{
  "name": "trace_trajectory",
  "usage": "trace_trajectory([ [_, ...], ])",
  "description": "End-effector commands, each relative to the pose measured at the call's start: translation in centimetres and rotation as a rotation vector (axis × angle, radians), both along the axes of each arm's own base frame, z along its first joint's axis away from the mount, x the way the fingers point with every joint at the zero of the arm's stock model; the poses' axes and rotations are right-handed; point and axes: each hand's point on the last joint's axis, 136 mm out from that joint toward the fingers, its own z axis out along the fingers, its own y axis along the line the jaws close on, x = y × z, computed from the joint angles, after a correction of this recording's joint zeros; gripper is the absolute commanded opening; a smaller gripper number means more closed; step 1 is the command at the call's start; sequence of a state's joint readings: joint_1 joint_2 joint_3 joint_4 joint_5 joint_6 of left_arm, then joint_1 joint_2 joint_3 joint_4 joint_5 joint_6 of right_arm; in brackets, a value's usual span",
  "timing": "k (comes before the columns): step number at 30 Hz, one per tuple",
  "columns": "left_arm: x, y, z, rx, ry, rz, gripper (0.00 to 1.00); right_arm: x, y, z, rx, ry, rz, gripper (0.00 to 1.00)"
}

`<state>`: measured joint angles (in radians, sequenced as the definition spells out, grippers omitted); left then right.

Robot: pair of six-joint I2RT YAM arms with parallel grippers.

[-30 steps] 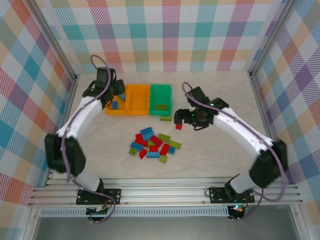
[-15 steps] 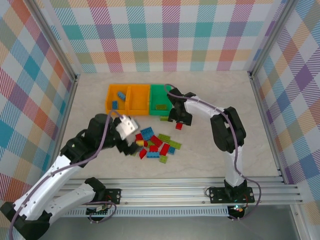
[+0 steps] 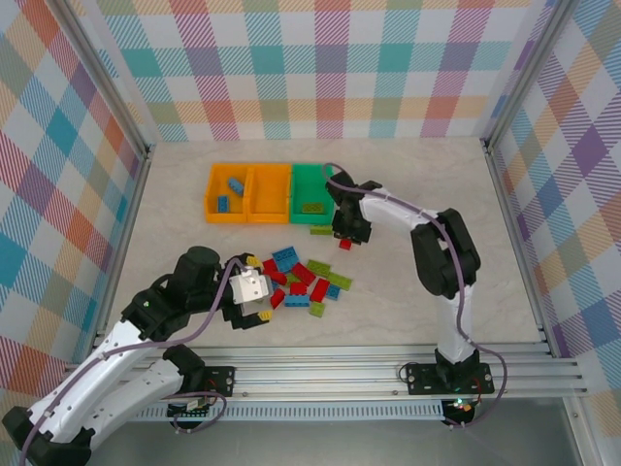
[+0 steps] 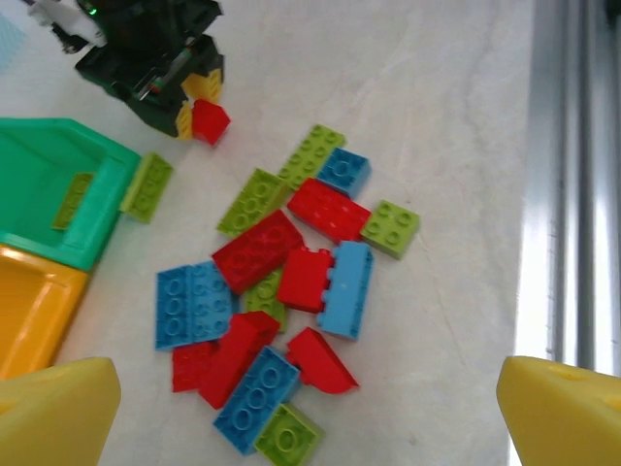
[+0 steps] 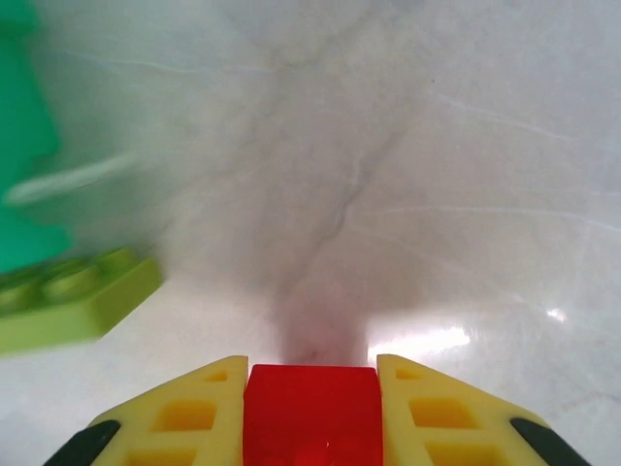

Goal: Sort the legos into containers by color

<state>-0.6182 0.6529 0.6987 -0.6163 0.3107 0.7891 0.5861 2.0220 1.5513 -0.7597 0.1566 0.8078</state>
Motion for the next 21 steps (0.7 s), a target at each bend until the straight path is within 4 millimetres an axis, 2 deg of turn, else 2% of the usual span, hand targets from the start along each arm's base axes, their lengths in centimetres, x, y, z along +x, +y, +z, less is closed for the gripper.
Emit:
trace_trajectory([
  [1,3.1,1.2,3.6,-0.13,-0.147,0.161,1.0,1.0,3.9,7.9,0.147,-0.204,0.105,0.25],
  [4,5.7,3.7,6.1,-0.233,-0.191,0.367,1.0,2.1,7.8,10.6,0.231,-0.299,0.218,0.25],
  [6,6.9,5.2,7.2,-0.275,-0.203,0.463,1.0,3.5,9.8,11.1,0.259,-0.355,0.267,0.25],
  [9,7.6,6.5,7.7,-0.3,-0.217,0.536,1.0,6.0,12.4,11.5,0.29,-0.423,0.343,0.25],
  [14,7.6,6.9,7.2,-0.291,-0.222,0.548,1.0,9.5,15.4,11.4,0.265,-0.485,0.448,0.26],
  [16,7.6,6.9,7.1,-0.286,-0.222,0.548,1.0,10.7,16.3,10.8,0.242,-0.478,0.465,0.26],
  [19,7.6,6.9,7.0,-0.283,-0.222,0.546,1.0,11.9,17.5,9.7,0.227,-0.452,0.488,0.28],
  [21,7.6,6.9,6.9,-0.28,-0.221,0.545,1.0,12.4,18.4,9.2,0.237,-0.447,0.508,0.32],
])
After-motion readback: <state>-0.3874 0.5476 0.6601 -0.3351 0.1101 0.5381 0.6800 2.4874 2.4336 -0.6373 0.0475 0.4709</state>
